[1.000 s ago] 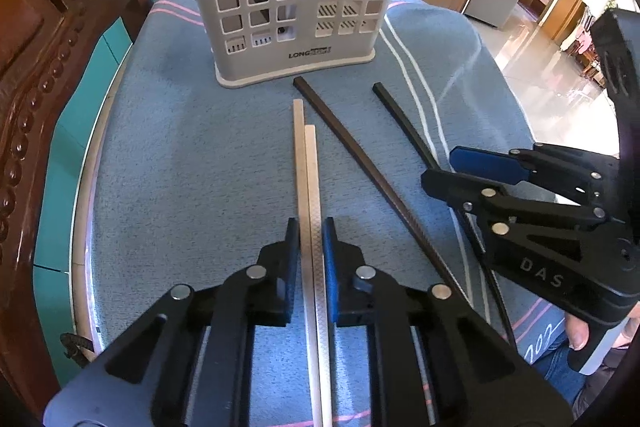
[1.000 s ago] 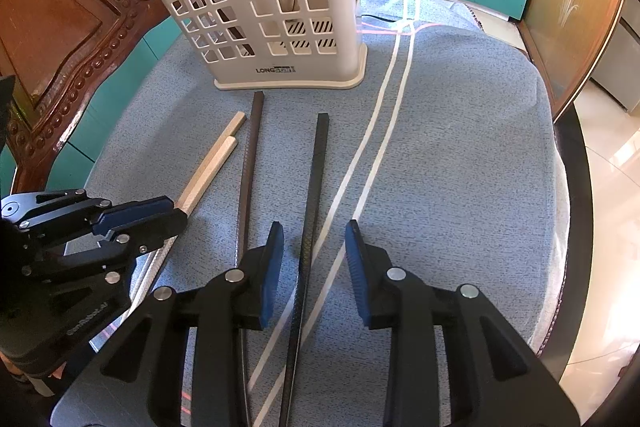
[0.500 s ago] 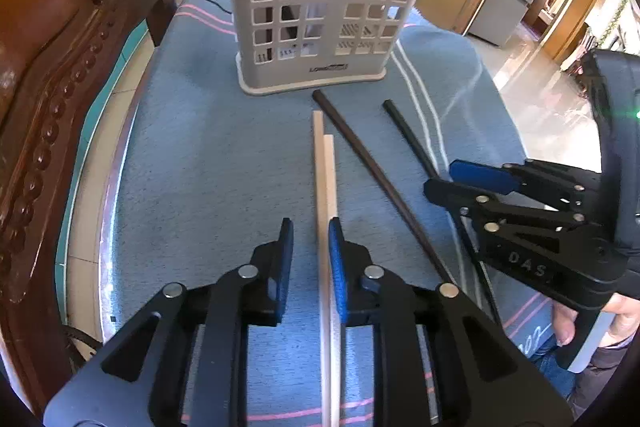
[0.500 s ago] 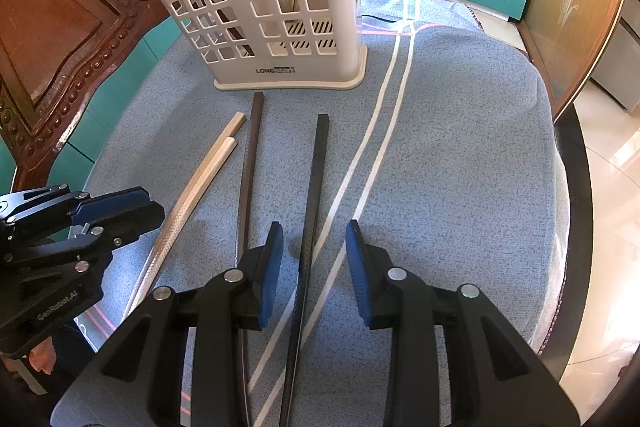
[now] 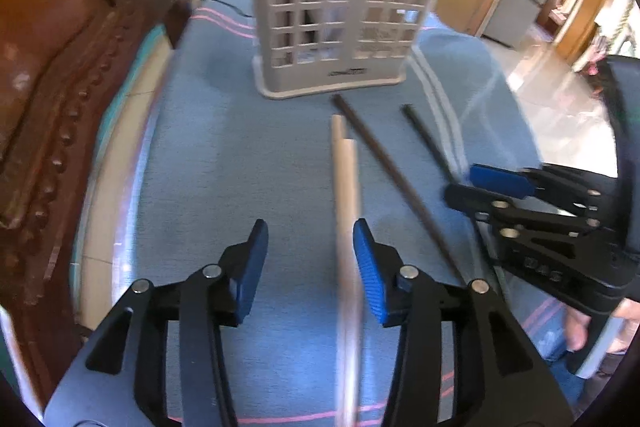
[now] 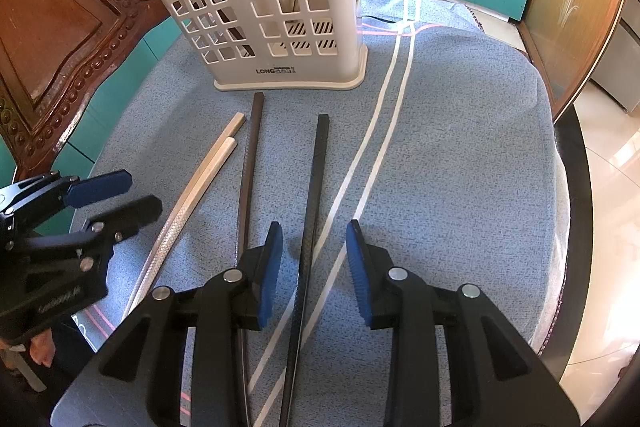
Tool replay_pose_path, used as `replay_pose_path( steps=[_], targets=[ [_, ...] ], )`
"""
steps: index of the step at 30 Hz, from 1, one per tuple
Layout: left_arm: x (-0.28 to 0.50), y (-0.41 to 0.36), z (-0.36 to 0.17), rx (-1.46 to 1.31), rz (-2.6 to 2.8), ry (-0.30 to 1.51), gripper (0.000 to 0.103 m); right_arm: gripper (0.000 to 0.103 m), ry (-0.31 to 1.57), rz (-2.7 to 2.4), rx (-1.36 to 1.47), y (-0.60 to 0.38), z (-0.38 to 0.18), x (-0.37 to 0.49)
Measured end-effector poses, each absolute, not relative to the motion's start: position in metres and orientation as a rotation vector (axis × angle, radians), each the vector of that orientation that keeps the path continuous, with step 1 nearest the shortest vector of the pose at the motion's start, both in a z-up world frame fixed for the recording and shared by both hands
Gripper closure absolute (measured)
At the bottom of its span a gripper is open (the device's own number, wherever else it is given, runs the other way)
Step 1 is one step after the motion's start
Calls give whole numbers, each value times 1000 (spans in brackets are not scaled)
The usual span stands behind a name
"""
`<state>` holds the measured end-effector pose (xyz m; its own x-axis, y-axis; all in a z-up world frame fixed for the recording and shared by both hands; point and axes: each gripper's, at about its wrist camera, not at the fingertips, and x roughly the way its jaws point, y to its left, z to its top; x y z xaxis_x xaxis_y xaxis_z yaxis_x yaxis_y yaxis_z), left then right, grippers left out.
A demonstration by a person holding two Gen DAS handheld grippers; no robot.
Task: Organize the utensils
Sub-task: 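Align the left tool over a pale chopstick while the right aligns over a black one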
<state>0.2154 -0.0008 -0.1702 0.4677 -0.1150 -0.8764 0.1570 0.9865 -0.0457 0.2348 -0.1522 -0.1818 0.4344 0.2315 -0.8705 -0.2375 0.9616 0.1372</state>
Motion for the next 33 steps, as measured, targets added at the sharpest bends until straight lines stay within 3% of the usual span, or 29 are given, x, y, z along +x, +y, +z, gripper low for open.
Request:
replay_pose_path(
  steps=[19, 22, 33],
  targets=[
    [223, -17, -181, 66, -182, 1102, 56, 66, 1077, 298, -9, -152, -182, 234],
    [224, -16, -181, 52, -169, 1104, 67, 65, 1076, 298, -12, -152, -182, 234],
    [226, -31, -188, 118, -155, 1099, 63, 65, 1048, 256, -80, -144, -184, 233]
  ],
)
